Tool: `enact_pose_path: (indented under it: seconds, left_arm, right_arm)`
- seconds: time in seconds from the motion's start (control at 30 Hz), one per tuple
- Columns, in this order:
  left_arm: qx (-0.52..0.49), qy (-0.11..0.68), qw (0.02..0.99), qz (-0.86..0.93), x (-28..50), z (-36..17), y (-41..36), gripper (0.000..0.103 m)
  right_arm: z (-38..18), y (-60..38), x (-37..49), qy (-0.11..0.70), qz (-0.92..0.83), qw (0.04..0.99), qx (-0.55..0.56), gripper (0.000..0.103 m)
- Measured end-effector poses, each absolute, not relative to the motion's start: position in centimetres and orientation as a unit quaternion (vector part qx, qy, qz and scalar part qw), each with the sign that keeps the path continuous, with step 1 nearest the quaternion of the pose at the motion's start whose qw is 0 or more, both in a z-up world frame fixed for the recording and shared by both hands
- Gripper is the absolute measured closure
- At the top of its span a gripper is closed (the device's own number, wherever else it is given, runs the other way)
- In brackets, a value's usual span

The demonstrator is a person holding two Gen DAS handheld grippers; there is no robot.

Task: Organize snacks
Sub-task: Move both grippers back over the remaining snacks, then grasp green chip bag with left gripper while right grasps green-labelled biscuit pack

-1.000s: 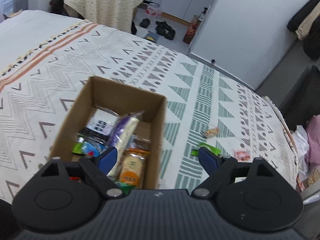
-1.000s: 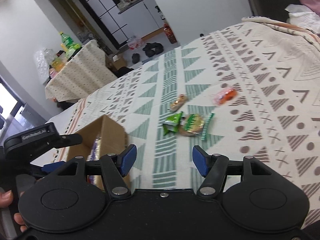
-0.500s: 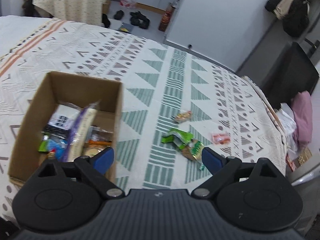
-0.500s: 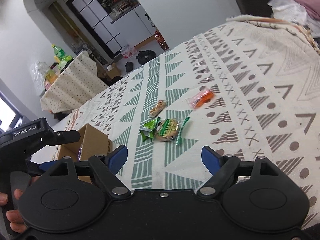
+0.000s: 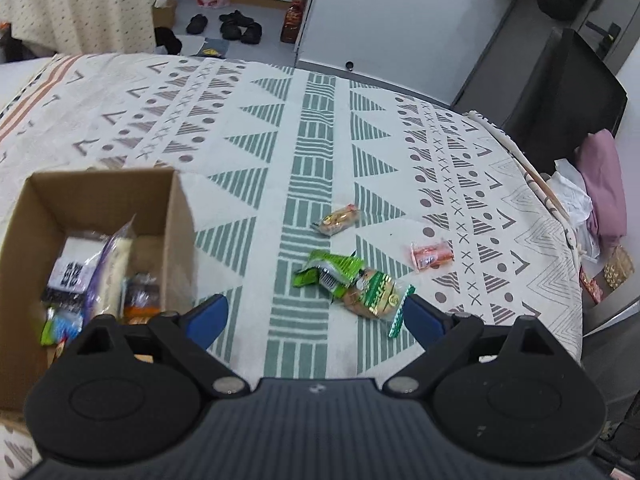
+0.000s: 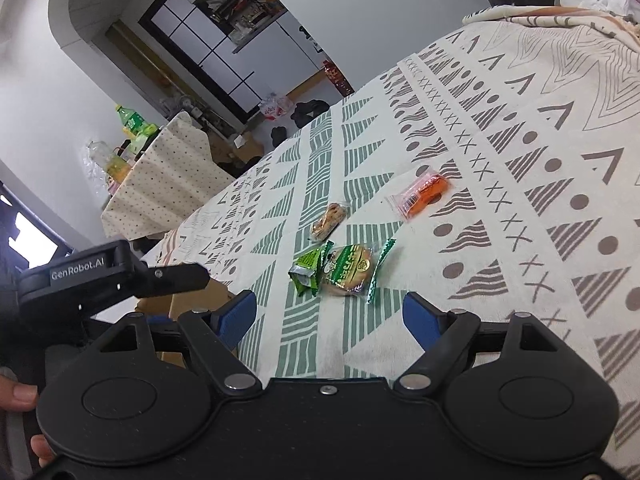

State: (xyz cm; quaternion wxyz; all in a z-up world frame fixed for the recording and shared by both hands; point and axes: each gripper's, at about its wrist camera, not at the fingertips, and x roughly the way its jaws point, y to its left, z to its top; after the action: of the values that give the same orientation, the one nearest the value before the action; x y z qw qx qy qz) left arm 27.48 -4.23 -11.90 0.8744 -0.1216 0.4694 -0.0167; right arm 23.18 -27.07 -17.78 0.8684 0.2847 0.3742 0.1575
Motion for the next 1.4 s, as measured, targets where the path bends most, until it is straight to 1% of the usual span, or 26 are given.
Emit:
enact_pose_path:
  seconds: [0.07,0.17,0.23,0.3,0.4,0.57,0.8,0.87,1.17,1.2,1.23,1.27,1.3,1.33,1.4]
  left_arm:
    - [-0.116,0.468,0.876,-0.018,28.1,-12.2,-4.5,0.010]
    - [-0.107,0.467,0.877,-0.023,29.3,-12.6,-5.1,0.011]
    - [-0.102,0.469,0.877,-0.028,30.1,-13.1,-5.5,0.012]
    - [-0.096,0.470,0.877,-0.027,30.9,-13.6,-5.9,0.012]
    - [-0.095,0.477,0.873,-0.032,32.0,-14.7,-6.2,0.012]
    - [-0.101,0.492,0.863,-0.046,33.4,-16.9,-6.6,0.015]
    - [-0.108,0.509,0.853,-0.042,34.8,-19.3,-6.5,0.016]
    - [-0.116,0.514,0.849,-0.039,35.2,-20.0,-6.4,0.021]
    - [-0.131,0.514,0.847,-0.030,36.2,-22.1,-5.9,0.024]
    - [-0.128,0.511,0.849,-0.031,36.2,-22.2,-6.0,0.024]
    - [-0.128,0.508,0.851,-0.033,36.1,-22.2,-6.1,0.028]
    - [-0.130,0.505,0.852,-0.037,36.1,-22.2,-6.2,0.035]
    - [-0.131,0.503,0.853,-0.041,36.0,-22.2,-6.3,0.037]
    - [-0.131,0.502,0.854,-0.043,36.0,-22.2,-6.4,0.040]
    - [-0.133,0.499,0.855,-0.047,35.9,-22.0,-6.6,0.044]
  right_arm:
    - [-18.2,-27.2,23.7,0.377,0.157,0.865,0.290,0.025]
    - [-19.2,-27.4,24.7,0.388,0.156,0.856,0.305,0.033]
    - [-19.9,-27.5,25.4,0.396,0.152,0.849,0.315,0.034]
    - [-20.5,-27.7,26.0,0.402,0.149,0.843,0.324,0.039]
    - [-21.4,-27.9,26.7,0.409,0.149,0.832,0.343,0.043]
    - [-22.2,-28.0,27.6,0.409,0.142,0.830,0.353,0.045]
    - [-24.0,-27.8,29.7,0.425,0.142,0.814,0.370,0.046]
    - [-24.3,-27.5,30.3,0.425,0.140,0.815,0.368,0.046]
    - [-25.2,-26.4,31.4,0.427,0.157,0.810,0.369,0.049]
    - [-25.3,-26.4,31.5,0.427,0.158,0.810,0.369,0.052]
    - [-25.3,-26.4,31.5,0.428,0.157,0.811,0.368,0.054]
    - [-25.3,-26.4,31.5,0.429,0.156,0.811,0.366,0.061]
    - [-25.4,-26.4,31.5,0.431,0.153,0.813,0.362,0.071]
    - [-25.5,-26.5,31.6,0.434,0.147,0.814,0.357,0.076]
    - [-25.6,-26.7,31.5,0.435,0.142,0.814,0.357,0.080]
